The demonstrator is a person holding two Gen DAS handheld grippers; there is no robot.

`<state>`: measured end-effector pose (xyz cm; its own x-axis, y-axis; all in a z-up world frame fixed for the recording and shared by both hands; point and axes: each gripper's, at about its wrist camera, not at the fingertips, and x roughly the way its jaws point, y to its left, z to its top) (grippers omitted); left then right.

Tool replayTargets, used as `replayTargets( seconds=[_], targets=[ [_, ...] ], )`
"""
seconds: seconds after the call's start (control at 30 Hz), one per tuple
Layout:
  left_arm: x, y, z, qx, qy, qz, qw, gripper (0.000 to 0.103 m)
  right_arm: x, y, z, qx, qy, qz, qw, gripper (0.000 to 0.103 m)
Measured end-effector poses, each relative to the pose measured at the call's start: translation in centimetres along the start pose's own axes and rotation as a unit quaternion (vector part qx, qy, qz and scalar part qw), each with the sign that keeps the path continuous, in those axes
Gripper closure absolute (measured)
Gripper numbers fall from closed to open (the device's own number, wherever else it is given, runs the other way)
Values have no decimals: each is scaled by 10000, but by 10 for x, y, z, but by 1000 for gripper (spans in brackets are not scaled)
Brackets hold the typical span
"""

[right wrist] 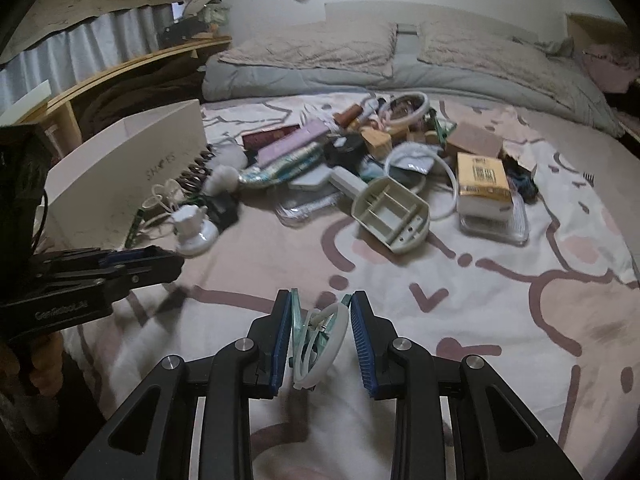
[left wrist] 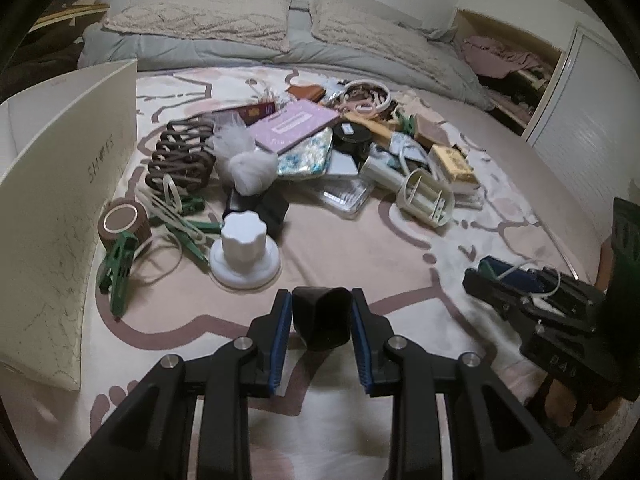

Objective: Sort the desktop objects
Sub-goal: 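Hold the clothespin in the right tool while the left holds the black cup, then carry the black cup and green clothespin with both tools over the white box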

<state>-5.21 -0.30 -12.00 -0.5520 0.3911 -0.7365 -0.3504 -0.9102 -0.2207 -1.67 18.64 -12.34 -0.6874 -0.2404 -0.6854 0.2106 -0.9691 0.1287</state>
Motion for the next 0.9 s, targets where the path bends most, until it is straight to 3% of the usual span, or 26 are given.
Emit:
replayTargets(
  seconds=[0.33,0.5,0.9],
  targets=[
    [-26,0,11,49,-532,109,9985,74,-14,24,15,-134,-216,119,9996,73],
    [-46,7,19,-13,-821,153,9965,74,-28,37,31,-40,-325,454,9984,73],
    [-103,31,40,-8,-1584,587,9856,74,-78,86,82,-136,-724,712,9947,72]
  ],
)
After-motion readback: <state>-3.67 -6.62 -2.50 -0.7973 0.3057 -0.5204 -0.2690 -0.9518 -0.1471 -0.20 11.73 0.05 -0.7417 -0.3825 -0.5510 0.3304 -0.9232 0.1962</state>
